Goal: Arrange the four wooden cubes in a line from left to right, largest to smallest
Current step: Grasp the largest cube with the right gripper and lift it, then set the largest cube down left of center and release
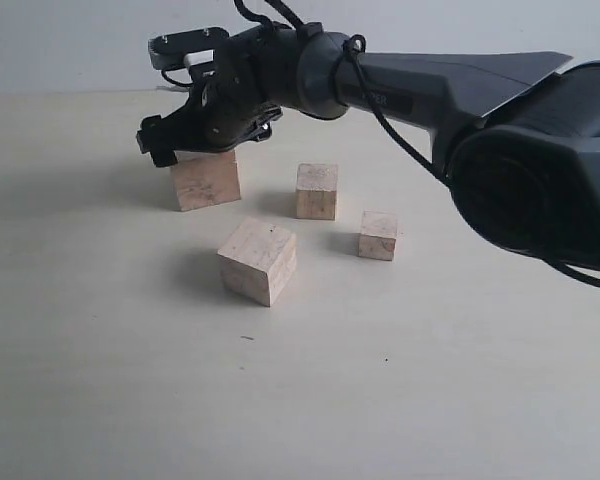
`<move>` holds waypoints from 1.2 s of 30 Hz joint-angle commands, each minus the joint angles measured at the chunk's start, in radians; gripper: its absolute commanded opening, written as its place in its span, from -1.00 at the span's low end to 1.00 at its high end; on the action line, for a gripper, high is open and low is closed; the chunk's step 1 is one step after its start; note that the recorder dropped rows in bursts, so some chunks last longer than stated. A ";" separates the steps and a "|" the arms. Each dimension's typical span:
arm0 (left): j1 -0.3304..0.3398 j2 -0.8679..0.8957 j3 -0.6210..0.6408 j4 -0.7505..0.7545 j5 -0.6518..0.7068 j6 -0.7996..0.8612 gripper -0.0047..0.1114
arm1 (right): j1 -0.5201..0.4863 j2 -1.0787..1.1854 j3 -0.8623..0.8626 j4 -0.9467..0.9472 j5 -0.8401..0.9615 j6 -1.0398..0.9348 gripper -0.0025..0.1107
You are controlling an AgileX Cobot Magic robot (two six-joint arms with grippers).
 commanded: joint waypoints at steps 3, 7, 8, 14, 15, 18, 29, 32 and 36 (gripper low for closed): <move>0.000 -0.005 0.003 -0.008 -0.002 0.001 -0.92 | -0.001 -0.014 -0.008 0.003 0.035 0.033 0.03; 0.000 -0.005 0.003 -0.008 -0.002 0.001 -0.92 | -0.001 -0.081 -0.008 0.023 0.103 -0.094 -0.95; 0.000 -0.005 0.003 -0.008 -0.002 0.001 -0.92 | -0.001 -0.094 -0.008 0.041 0.116 -0.148 -0.94; 0.000 -0.005 0.003 -0.008 -0.002 0.001 -0.92 | -0.001 -0.199 -0.008 0.537 0.407 -0.907 -0.96; 0.000 -0.005 0.003 -0.008 -0.002 0.001 -0.92 | -0.001 -0.202 -0.008 0.586 0.457 -1.018 -0.96; 0.000 -0.005 0.003 -0.008 -0.002 0.001 -0.92 | -0.001 -0.203 -0.008 0.653 0.606 -1.300 -0.96; 0.000 -0.005 0.003 -0.008 -0.002 0.001 -0.92 | -0.001 -0.150 -0.005 0.623 0.522 -1.430 -0.96; 0.000 -0.005 0.003 -0.008 -0.002 0.001 -0.92 | -0.001 -0.121 -0.005 0.624 0.515 -1.421 -0.96; 0.000 -0.005 0.003 -0.008 -0.002 0.001 -0.92 | -0.001 -0.079 -0.005 0.627 0.515 -1.402 -0.96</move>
